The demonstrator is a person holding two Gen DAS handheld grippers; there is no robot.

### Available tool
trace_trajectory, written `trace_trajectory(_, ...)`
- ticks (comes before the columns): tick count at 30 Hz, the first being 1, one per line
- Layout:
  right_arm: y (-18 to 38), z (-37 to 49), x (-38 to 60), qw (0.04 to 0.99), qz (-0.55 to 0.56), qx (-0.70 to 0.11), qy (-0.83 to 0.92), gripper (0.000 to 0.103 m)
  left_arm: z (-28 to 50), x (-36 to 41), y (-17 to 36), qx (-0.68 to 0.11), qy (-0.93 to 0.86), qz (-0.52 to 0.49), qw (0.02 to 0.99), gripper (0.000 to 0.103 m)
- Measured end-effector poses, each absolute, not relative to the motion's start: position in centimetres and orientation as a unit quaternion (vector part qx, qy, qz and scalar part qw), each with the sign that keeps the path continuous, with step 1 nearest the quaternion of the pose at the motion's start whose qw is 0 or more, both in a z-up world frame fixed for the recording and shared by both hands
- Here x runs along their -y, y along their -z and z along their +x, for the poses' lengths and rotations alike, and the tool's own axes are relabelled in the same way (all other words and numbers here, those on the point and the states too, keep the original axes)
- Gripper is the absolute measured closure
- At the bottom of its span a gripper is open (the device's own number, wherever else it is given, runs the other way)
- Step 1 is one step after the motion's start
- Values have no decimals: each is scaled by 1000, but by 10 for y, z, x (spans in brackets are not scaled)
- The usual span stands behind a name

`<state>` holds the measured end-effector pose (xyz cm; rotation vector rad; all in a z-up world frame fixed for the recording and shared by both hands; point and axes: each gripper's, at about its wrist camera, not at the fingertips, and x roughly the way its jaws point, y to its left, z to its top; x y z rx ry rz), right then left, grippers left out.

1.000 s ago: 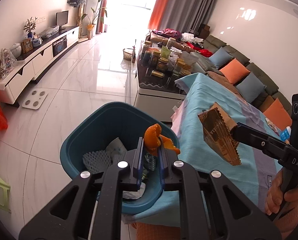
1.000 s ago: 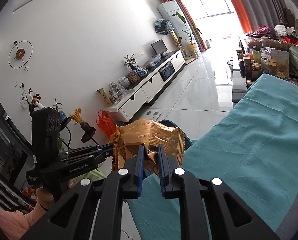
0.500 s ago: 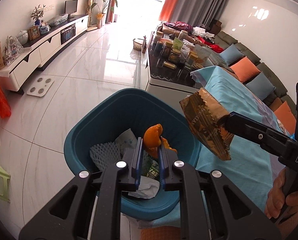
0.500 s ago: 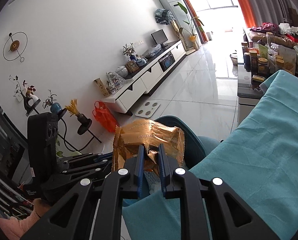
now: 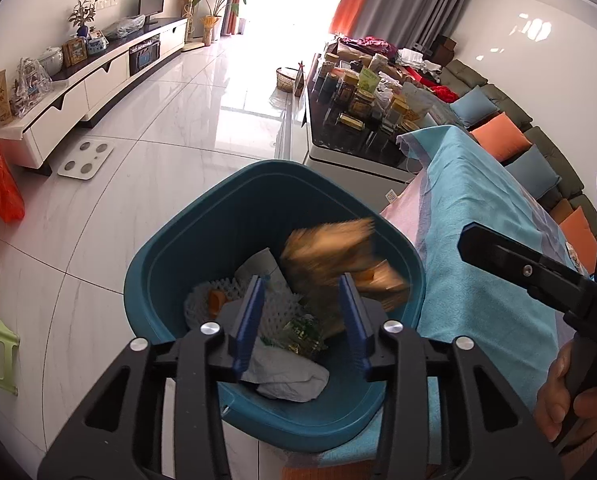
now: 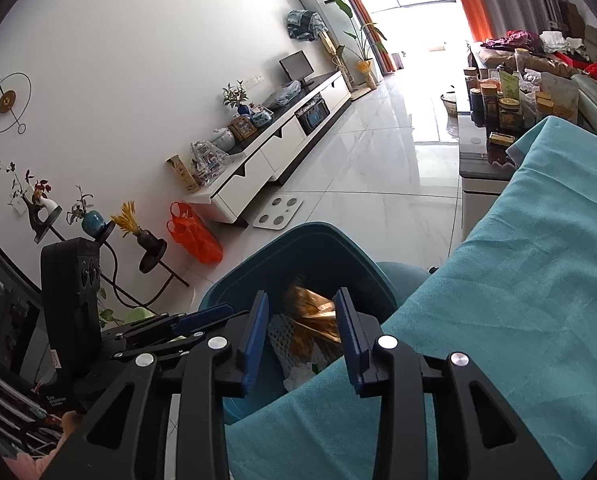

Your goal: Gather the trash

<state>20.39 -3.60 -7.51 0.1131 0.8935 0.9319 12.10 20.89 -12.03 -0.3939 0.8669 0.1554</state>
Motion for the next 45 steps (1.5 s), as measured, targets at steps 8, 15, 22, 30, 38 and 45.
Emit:
trace_trajectory(8, 70, 198, 59, 801, 67, -408, -433, 68, 113, -197, 106, -396, -62, -177, 899, 55)
trace_trajectory(15, 55, 177, 100, 827, 65, -371, -418, 49, 94, -165, 75, -349, -32, -141, 926, 30)
trace_trajectory(22, 47, 153, 160, 877, 61, -320, -353, 25, 79, -124, 55, -305, -7, -122, 945, 6)
trace_trajectory(30, 44, 116, 232, 934, 45, -251, -249, 7, 77, -64, 50, -266, -1, -101, 959, 6)
trace_trajectory(38, 45, 85, 289, 966, 43, -205, -152, 7, 80, 5, 34, -209, 22, -61, 976, 6)
trace_trajectory(45, 43, 63, 327, 981, 46, -166, -86, 7, 76, 47, 24, -177, 32, -37, 983, 6)
